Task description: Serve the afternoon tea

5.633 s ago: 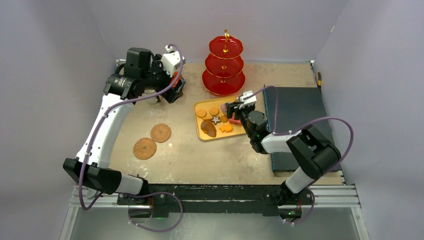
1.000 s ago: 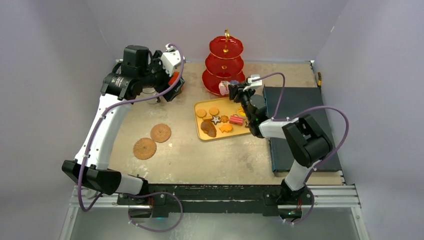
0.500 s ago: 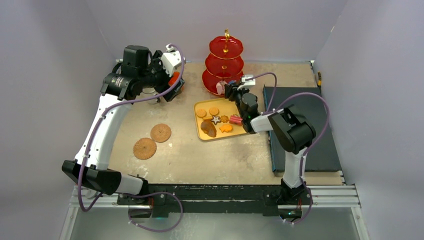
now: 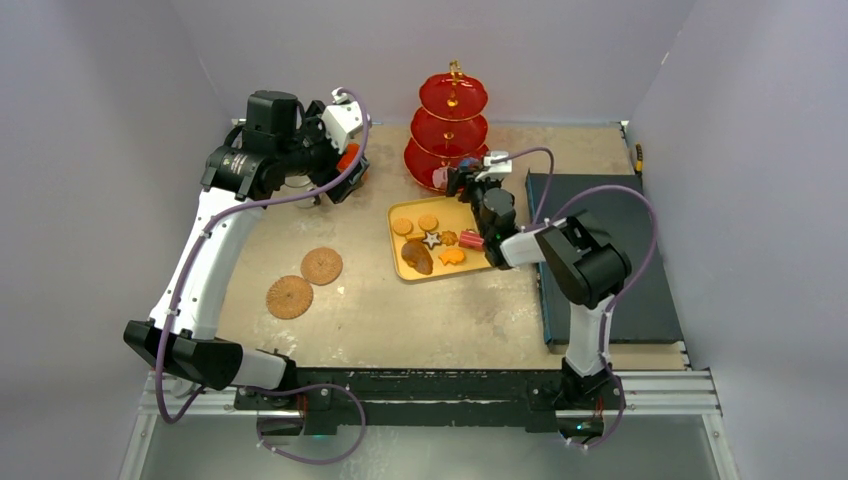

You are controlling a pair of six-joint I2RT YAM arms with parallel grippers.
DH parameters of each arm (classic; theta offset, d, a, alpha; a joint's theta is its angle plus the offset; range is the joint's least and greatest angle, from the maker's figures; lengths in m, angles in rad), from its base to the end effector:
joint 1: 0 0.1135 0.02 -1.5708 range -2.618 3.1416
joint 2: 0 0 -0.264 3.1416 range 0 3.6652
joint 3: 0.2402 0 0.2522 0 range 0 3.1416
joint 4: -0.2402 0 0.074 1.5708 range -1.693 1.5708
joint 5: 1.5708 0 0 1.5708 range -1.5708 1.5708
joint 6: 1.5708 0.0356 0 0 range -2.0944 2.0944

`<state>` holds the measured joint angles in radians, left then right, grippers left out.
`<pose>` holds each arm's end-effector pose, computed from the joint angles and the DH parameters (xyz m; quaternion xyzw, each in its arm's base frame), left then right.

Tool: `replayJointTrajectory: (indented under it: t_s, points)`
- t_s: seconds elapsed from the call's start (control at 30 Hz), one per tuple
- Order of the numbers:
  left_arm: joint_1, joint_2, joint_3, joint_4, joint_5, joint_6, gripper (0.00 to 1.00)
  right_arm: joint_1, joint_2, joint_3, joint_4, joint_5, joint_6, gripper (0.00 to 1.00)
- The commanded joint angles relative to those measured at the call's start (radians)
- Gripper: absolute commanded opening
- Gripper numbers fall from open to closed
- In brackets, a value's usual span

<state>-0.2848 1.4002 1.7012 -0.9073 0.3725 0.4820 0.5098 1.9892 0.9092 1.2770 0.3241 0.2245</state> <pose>0.2645 -0.0909 0.4425 0.4053 0.7753 -0.1184 0.4697 0.3558 0.1859 0.1881 0.0345 0.6372 0.1784 0.7490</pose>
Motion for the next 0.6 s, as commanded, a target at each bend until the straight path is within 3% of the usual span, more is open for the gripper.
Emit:
replayJointTrajectory:
  t_s: [0.0, 0.37, 0.57]
  points:
    - [-0.002, -0.020, -0.003, 0.017, 0.026, -0.017, 0.99, 0.005, -0.155, -0.076, 0.082, 0.021, -0.024, 0.74]
    - [-0.002, -0.012, -0.011, 0.033, 0.049, -0.022, 0.99, 0.004, -0.478, -0.352, -0.066, 0.118, -0.041, 0.74]
    - [-0.002, -0.012, -0.008, 0.030, 0.055, -0.021, 0.99, 0.004, -0.576, -0.447, -0.175, 0.180, -0.024, 0.75]
